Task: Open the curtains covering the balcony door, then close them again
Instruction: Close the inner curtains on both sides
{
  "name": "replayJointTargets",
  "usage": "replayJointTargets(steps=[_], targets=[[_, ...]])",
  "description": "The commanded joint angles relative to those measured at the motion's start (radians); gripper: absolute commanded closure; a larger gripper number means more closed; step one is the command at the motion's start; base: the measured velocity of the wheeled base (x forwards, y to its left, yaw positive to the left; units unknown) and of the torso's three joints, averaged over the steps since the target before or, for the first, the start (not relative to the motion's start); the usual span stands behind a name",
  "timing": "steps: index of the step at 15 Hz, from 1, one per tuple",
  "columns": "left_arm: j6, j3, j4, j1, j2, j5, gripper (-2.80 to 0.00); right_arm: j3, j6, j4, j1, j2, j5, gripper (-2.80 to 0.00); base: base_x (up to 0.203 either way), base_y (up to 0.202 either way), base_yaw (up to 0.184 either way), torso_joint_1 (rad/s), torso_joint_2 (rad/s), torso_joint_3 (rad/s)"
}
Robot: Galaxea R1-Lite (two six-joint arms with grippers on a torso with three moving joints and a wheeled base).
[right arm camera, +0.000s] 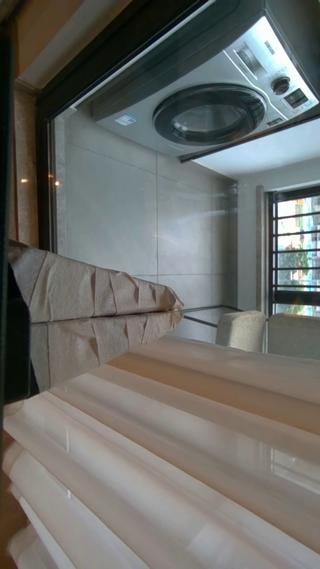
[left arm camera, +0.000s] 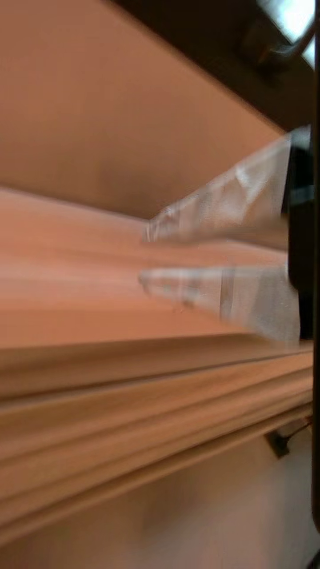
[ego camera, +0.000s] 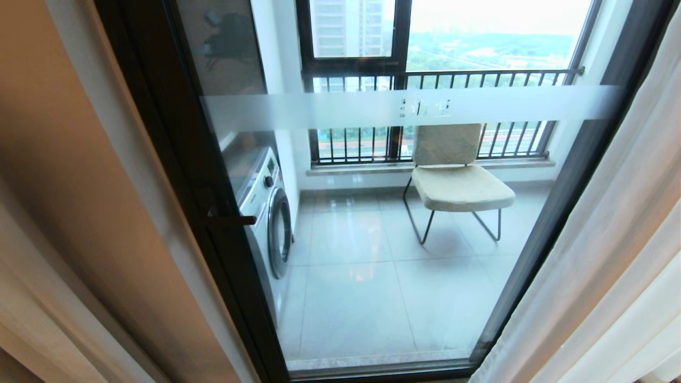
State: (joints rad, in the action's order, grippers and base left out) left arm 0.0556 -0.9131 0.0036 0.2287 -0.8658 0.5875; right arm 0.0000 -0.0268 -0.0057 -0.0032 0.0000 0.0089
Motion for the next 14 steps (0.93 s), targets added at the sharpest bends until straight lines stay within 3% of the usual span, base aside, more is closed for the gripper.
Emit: replayJointTargets(steps=[1, 3, 7, 11, 14], targets=[[-0.014, -0.049, -0.067, 0.106, -0.147, -0.014, -2.80, 0.000, -0.001, 0.000, 0.000, 0.000, 0.000, 0.00, 0.000, 0.000, 0.000, 0.000, 0.00, 0.000], [-0.030, -0.091, -0.119, 0.213, -0.210, -0.072, -2.80, 0.000, -0.001, 0.000, 0.000, 0.000, 0.000, 0.00, 0.000, 0.000, 0.000, 0.000, 0.00, 0.000], [-0.032, -0.174, -0.143, 0.380, -0.313, -0.262, -2.80, 0.000, 0.000, 0.000, 0.000, 0.000, 0.000, 0.00, 0.000, 0.000, 0.000, 0.000, 0.00, 0.000], [-0.017, -0.186, -0.312, 0.446, -0.413, -0.395, -2.80, 0.000, -0.001, 0.000, 0.000, 0.000, 0.000, 0.00, 0.000, 0.000, 0.000, 0.000, 0.00, 0.000], [-0.004, -0.200, -0.355, 0.463, -0.466, -0.470, -2.80, 0.000, -0.001, 0.000, 0.000, 0.000, 0.000, 0.00, 0.000, 0.000, 0.000, 0.000, 0.00, 0.000]])
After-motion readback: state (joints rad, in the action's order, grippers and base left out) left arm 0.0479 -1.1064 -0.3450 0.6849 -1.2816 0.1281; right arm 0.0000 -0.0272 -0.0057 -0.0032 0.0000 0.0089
